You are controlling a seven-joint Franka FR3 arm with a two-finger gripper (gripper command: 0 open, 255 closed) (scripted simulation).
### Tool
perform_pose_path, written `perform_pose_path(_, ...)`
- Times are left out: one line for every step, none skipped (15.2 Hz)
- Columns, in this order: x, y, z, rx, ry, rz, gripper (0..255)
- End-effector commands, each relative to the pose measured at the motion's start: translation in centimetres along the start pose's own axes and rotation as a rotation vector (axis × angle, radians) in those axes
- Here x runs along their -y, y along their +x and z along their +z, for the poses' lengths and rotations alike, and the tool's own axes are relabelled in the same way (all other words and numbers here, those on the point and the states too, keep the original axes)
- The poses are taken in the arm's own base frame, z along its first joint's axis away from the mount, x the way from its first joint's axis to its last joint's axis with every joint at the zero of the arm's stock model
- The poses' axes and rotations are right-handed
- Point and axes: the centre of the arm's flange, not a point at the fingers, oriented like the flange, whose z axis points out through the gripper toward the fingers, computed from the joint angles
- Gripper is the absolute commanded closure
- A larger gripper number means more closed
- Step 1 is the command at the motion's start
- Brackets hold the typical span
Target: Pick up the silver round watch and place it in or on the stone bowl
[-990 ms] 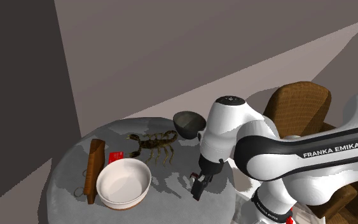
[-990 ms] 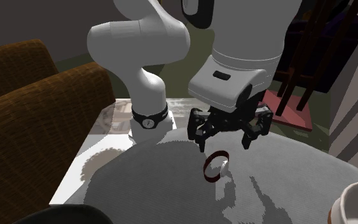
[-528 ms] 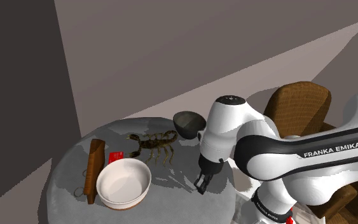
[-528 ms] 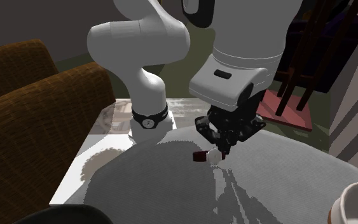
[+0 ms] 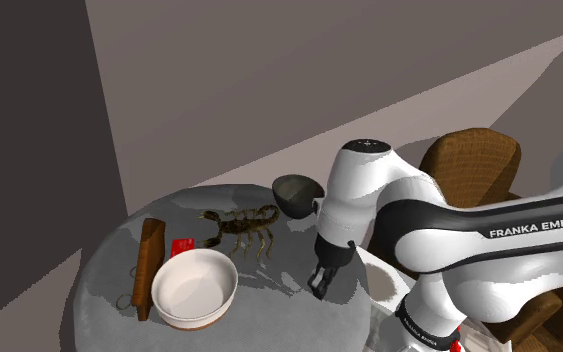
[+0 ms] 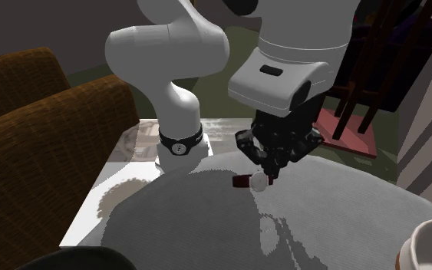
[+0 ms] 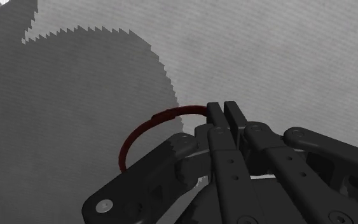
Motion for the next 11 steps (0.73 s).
perform_pose_path(0.0,-0.1,-1.0,0.001,0.0,0.0,255)
perform_pose_path(0.0,-0.1,-1.6,0.001,0.0,0.0,255)
perform_pose_path(0.1,-0.1,-2.1,0.001,0.0,0.0,255)
perform_pose_path(0.1,-0.1,-2.6,0.001,0.0,0.0,255)
perform_pose_path(0.1,-0.1,-3.1,0.001,0.0,0.0,255)
perform_pose_path(0.1,-0.2,-3.7,0.001,0.0,0.0,255)
perform_pose_path(0.1,-0.2,-4.2,0.001,0.0,0.0,255)
perform_pose_path(0.1,-0.2,-4.7,0.001,0.0,0.0,255)
perform_pose_path(0.2,-0.2,-5.3,0.001,0.0,0.0,255)
perform_pose_path(0.2,-0.3,-5.8,0.001,0.0,0.0,255)
perform_pose_path(0.2,-0.3,-6.3,0.001,0.0,0.0,255)
